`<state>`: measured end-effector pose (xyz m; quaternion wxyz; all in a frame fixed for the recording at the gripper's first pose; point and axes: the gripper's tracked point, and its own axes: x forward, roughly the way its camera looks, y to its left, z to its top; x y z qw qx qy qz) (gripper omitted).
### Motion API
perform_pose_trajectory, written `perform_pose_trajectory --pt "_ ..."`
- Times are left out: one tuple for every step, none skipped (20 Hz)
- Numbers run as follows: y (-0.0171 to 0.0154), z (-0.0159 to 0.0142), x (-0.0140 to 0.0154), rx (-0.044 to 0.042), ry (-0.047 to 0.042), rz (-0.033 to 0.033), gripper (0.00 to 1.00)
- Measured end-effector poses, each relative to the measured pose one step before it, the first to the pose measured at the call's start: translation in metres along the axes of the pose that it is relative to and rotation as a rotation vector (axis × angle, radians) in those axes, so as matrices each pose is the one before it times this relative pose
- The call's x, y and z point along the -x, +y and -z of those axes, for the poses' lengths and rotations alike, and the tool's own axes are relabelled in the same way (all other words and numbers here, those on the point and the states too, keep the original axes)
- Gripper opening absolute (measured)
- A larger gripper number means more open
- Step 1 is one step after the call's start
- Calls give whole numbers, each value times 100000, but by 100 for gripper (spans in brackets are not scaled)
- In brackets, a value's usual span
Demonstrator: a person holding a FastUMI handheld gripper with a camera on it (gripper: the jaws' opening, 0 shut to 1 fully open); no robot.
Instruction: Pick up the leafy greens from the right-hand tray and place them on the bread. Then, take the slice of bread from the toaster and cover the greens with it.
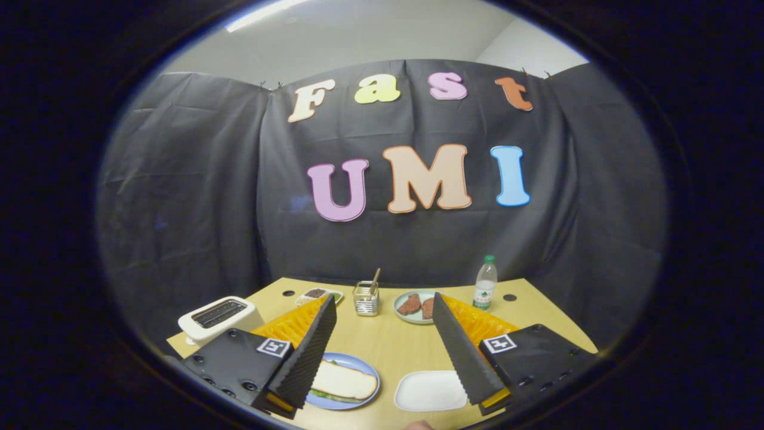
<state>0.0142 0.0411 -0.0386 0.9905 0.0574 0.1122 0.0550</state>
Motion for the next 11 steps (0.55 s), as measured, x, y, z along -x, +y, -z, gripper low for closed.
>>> perform_pose_trajectory --pt "-54 -328 211 121 -932 1179 100" --pt "65 -212 363 -106 -1336 1448 100" --pt "-77 -130 180 25 -360 1281 100" --pt "-145 -29 135 -265 -657 1105 100" --pt "94 8 111 2 -117 344 100" --pt "65 31 54 337 -139 683 100" --pt "-76 -119 152 563 -677 680 100" --pt "39 -89 -63 550 -364 461 100" --pt "248 -144 59 332 -497 -164 100" --pt "139 4 69 374 -145 126 100" --pt "71 -22 -9 418 -2 230 100"
